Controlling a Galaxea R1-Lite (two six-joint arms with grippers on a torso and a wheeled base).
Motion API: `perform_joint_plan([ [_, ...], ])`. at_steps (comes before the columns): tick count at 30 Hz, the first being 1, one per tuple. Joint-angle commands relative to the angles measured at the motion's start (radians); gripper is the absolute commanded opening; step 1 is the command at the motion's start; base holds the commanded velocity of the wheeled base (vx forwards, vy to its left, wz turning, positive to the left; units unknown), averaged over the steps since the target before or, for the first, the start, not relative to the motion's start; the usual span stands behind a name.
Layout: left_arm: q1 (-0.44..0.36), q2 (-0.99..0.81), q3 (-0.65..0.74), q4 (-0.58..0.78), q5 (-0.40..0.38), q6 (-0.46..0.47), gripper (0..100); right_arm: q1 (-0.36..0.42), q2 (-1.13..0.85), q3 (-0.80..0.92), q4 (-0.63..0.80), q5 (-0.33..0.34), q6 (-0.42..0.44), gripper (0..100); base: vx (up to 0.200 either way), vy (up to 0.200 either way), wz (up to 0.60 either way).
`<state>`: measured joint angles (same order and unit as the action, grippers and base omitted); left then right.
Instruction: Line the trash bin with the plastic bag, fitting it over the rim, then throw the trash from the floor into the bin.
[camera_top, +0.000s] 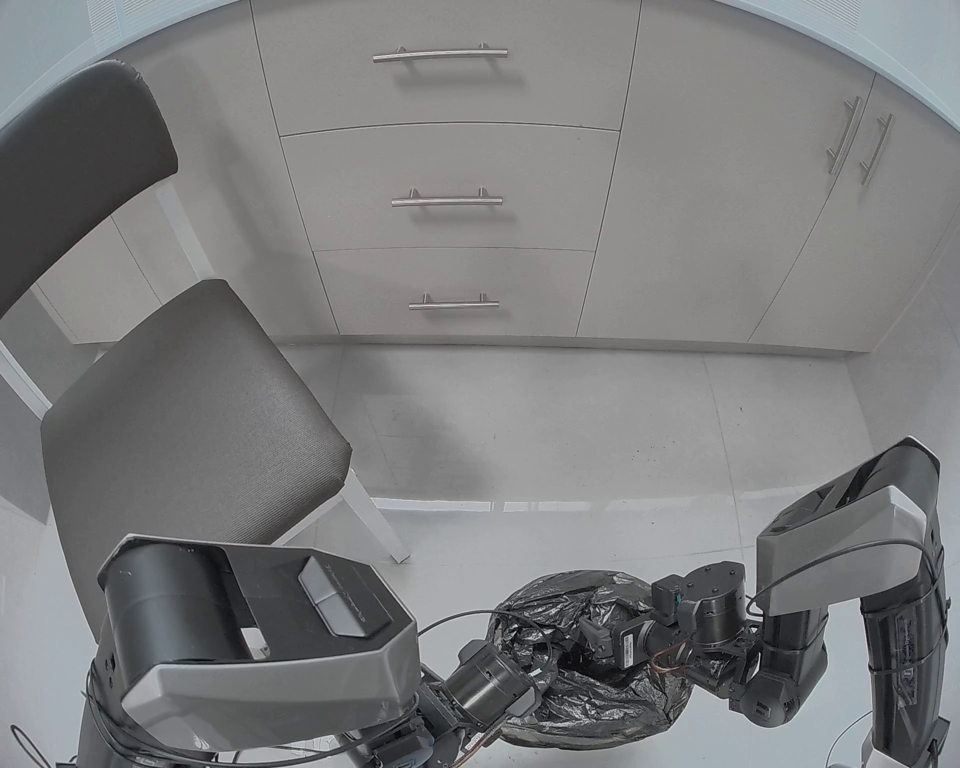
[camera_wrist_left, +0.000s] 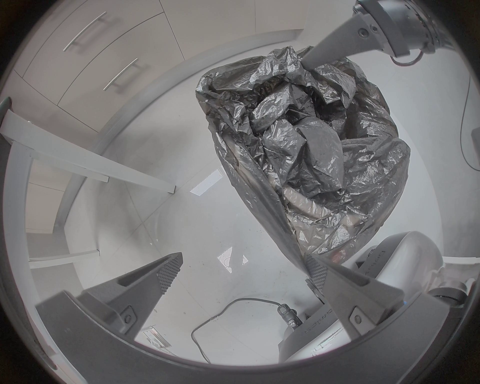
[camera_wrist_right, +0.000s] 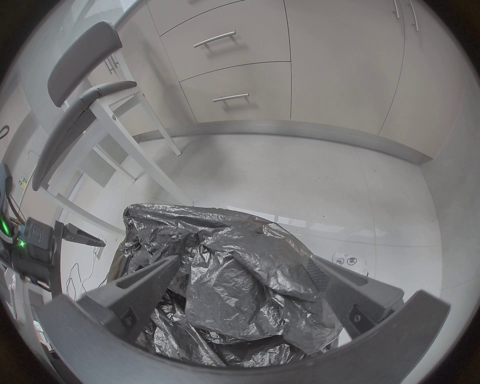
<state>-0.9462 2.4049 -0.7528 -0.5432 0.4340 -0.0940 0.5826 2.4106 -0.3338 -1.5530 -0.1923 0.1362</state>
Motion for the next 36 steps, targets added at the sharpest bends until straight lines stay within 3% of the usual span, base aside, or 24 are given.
perform_joint_plan([
  [1, 0.0, 0.0, 0.0, -0.004, 0.0, -0.003, 100, -0.003, 0.031, -0.013, -0.018, -0.004, -0.004, 100, 0.0, 0.0, 0.0],
  [23, -0.002, 0.0, -0.003, -0.004, 0.002, -0.003, 100, -0.086, 0.068, -0.2, -0.018, -0.019, -0.046, 100, 0.0, 0.0, 0.0],
  [36, -0.002, 0.0, -0.003, -0.004, 0.0, -0.003, 100, -0.125, 0.074, -0.223, -0.018, -0.013, -0.052, 100, 0.0, 0.0, 0.0],
])
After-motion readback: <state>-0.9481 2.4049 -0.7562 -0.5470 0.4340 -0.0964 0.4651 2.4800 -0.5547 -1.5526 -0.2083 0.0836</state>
